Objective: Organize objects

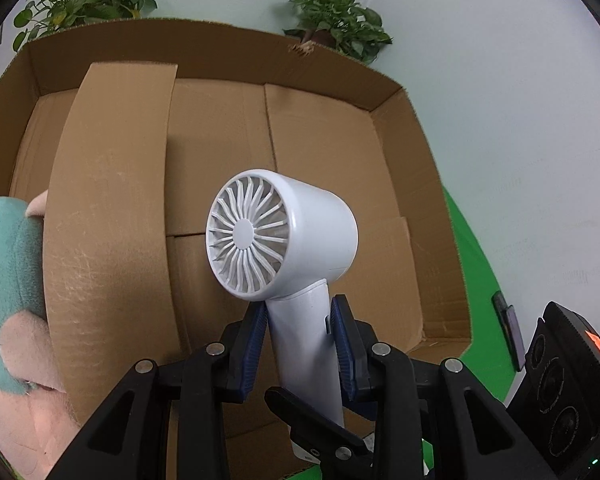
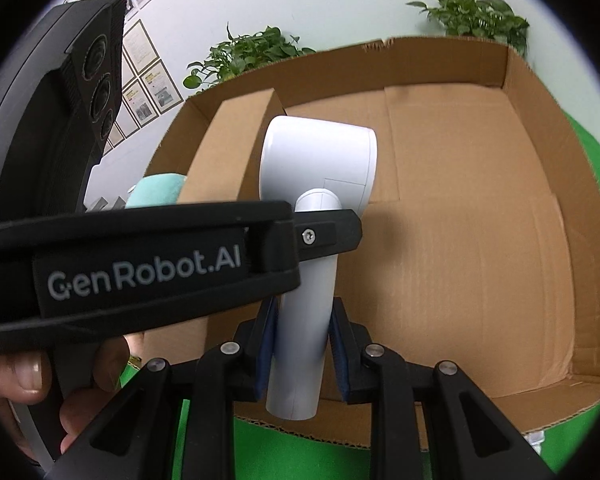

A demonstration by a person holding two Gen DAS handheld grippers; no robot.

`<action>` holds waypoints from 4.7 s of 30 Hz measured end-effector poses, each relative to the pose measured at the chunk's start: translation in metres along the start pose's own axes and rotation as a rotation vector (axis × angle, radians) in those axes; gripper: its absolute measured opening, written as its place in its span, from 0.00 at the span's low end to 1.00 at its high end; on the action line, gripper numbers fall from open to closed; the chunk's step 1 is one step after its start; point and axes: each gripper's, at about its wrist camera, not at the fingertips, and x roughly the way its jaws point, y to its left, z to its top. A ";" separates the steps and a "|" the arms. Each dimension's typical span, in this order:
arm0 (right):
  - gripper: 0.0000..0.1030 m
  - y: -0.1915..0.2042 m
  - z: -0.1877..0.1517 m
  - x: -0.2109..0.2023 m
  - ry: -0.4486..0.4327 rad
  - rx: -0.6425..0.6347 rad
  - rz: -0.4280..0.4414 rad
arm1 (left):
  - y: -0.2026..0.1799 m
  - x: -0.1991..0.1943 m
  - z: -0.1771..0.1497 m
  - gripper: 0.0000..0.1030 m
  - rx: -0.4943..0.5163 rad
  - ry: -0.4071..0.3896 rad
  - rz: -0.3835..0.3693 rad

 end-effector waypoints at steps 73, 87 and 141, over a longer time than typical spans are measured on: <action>0.99 -0.018 -0.147 -0.070 0.018 -0.098 -0.226 | -0.053 -0.173 -0.173 0.99 0.183 -0.422 0.089; 0.66 -0.003 -0.166 -0.057 0.095 -0.157 -0.272 | -0.025 -0.115 -0.219 0.99 0.063 -0.186 -0.124; 0.61 0.048 -0.087 -0.139 -0.167 -0.059 -0.016 | -0.044 -0.192 -0.134 0.37 0.211 -0.204 -0.333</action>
